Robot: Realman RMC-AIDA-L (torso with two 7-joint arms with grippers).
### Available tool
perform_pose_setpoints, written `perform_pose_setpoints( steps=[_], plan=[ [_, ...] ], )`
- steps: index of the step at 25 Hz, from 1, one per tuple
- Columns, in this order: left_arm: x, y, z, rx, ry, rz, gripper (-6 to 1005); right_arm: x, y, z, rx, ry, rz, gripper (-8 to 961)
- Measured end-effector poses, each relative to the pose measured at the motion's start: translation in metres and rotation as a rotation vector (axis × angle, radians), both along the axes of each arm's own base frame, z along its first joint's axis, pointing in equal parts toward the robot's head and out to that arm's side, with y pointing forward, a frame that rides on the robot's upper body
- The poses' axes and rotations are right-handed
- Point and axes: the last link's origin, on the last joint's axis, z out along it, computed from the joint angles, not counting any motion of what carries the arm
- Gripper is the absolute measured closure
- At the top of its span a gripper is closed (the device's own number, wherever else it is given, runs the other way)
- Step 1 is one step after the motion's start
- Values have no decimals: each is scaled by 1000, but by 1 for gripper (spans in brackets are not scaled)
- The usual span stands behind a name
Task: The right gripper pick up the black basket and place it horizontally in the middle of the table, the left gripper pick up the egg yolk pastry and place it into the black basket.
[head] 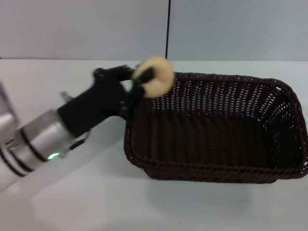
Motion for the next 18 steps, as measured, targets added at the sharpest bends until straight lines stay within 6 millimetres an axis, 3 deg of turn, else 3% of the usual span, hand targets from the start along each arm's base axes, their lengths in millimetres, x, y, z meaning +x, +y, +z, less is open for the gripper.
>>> perform_pose_setpoints(
  steps=[2, 10, 16, 17, 18],
  plan=[
    [4, 1, -8, -26, -5, 20, 881, -1, 1, 0, 7, -16, 2, 180],
    [-5, -4, -8, -22, -11, 66, 716, -2, 11, 8, 80, -47, -6, 180],
    [-41, -13, 12, 163, -25, 235, 606, -2, 15, 15, 141, -95, -17, 180],
    [-59, -20, 24, 260, -38, 324, 517, -1, 16, 17, 168, -119, -30, 180],
    [-59, -20, 24, 260, -38, 324, 428, 0, 15, 18, 178, -125, -38, 180]
  ],
)
